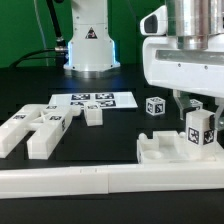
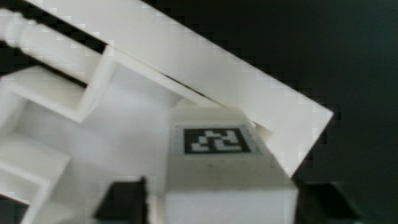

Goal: Assemble chair

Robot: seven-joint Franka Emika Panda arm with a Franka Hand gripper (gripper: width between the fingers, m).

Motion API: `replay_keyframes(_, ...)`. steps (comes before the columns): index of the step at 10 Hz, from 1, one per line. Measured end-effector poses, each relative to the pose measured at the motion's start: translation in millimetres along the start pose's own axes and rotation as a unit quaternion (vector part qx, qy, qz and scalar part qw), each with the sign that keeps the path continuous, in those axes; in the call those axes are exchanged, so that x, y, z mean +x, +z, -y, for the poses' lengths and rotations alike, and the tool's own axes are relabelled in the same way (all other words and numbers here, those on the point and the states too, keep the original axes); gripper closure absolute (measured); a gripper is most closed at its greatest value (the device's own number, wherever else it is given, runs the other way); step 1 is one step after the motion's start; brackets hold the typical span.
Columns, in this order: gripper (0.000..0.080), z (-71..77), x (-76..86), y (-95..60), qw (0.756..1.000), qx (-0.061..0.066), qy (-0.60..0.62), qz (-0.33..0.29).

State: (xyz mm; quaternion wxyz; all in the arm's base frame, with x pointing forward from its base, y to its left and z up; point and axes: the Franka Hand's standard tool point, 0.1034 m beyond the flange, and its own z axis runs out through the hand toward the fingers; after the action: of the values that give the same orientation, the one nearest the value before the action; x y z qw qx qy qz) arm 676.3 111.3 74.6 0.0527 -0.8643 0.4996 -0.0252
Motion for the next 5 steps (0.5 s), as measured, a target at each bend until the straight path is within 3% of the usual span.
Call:
replay_keyframes(1,0.0259,0.2,-0.3,-0.4,1.000,-0.001,-0.016,0.000)
replay_keyframes(2,0.0174,0.4,-0.7,-0.4,0.999,-0.001,-0.040,0.000)
replay_keyframes(5,0.0151,1.5,-3.1,-0.2,0.983,0.000,-0.185,0.000)
